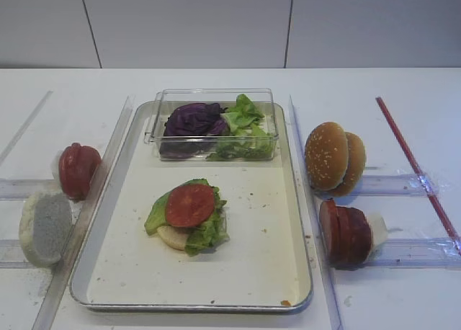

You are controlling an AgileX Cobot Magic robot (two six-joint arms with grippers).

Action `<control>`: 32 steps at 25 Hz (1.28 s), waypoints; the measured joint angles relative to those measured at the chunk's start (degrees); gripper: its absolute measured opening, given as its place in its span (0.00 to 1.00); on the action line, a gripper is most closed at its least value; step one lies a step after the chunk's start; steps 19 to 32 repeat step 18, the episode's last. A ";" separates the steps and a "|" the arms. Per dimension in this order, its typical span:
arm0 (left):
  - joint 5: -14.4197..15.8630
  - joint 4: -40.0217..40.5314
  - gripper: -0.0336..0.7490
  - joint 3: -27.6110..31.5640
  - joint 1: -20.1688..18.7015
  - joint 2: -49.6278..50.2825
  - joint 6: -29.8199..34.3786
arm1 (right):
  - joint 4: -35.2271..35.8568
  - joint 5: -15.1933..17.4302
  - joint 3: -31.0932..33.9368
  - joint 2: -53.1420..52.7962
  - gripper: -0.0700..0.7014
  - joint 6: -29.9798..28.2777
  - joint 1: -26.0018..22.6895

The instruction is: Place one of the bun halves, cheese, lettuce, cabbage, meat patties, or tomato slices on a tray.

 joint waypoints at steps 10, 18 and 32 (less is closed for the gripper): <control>0.00 0.00 0.69 0.00 0.00 0.00 0.00 | 0.00 0.00 0.00 0.00 0.68 0.00 0.00; 0.00 0.00 0.68 0.00 0.00 0.00 0.00 | 0.00 0.00 0.00 0.00 0.68 0.00 0.00; 0.00 0.00 0.68 0.00 0.00 0.00 0.00 | 0.00 0.00 0.00 0.00 0.68 0.00 0.00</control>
